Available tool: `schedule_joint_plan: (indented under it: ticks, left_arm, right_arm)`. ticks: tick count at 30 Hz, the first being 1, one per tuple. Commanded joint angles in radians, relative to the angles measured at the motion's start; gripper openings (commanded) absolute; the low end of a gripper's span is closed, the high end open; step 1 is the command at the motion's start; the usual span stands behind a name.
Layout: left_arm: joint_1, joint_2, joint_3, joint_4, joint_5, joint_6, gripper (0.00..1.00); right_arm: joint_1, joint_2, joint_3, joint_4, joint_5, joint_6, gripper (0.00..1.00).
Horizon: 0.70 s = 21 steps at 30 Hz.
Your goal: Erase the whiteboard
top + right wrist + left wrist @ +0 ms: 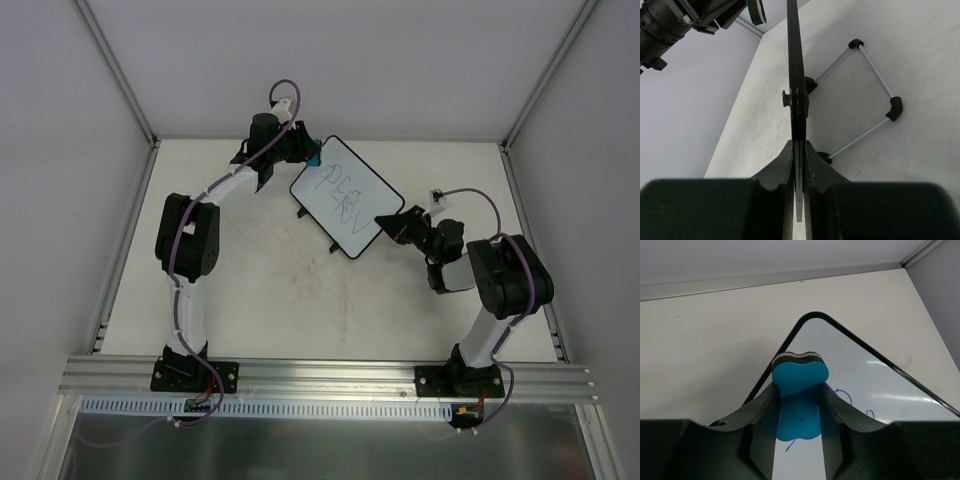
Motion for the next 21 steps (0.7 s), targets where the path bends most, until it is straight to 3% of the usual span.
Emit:
schedule_joint_plan:
  ticks: [1, 21]
  left_arm:
    - [-0.016, 0.034, 0.050, 0.053, 0.011, 0.064, 0.00]
    - [-0.058, 0.148, 0.139, 0.027, -0.007, 0.088, 0.00]
  right_arm:
    - [0.013, 0.016, 0.025, 0.168, 0.011, -0.052, 0.00]
    - [0.015, 0.022, 0.028, 0.166, 0.008, -0.052, 0.00]
